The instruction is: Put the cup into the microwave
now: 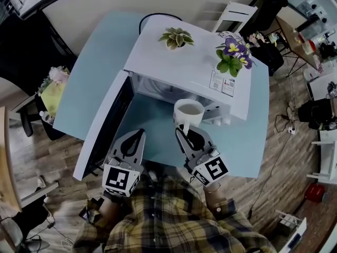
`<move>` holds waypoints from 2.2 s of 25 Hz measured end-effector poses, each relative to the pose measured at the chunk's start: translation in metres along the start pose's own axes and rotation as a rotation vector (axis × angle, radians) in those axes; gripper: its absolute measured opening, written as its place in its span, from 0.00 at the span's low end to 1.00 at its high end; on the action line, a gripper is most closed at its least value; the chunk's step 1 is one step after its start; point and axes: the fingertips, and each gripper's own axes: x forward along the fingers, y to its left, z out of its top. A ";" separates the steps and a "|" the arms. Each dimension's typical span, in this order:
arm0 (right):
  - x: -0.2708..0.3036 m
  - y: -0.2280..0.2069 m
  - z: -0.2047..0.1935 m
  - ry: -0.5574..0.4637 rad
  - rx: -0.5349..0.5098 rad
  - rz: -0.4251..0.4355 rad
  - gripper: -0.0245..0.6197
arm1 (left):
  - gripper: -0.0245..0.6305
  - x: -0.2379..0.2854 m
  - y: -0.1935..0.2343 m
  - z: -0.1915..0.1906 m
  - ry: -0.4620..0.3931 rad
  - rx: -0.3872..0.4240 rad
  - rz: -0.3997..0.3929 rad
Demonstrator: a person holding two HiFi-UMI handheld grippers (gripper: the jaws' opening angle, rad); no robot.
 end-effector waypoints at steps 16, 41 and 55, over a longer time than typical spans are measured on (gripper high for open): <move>0.064 -0.025 -0.034 -0.008 -0.028 0.010 0.11 | 0.03 0.029 -0.002 -0.022 0.041 -0.001 -0.024; 0.119 -0.065 -0.035 -0.112 -0.135 -0.062 0.11 | 0.03 0.034 -0.004 -0.047 0.068 -0.029 -0.030; 0.109 -0.071 -0.065 -0.030 -0.171 -0.148 0.12 | 0.03 0.036 -0.008 -0.049 0.070 -0.032 -0.042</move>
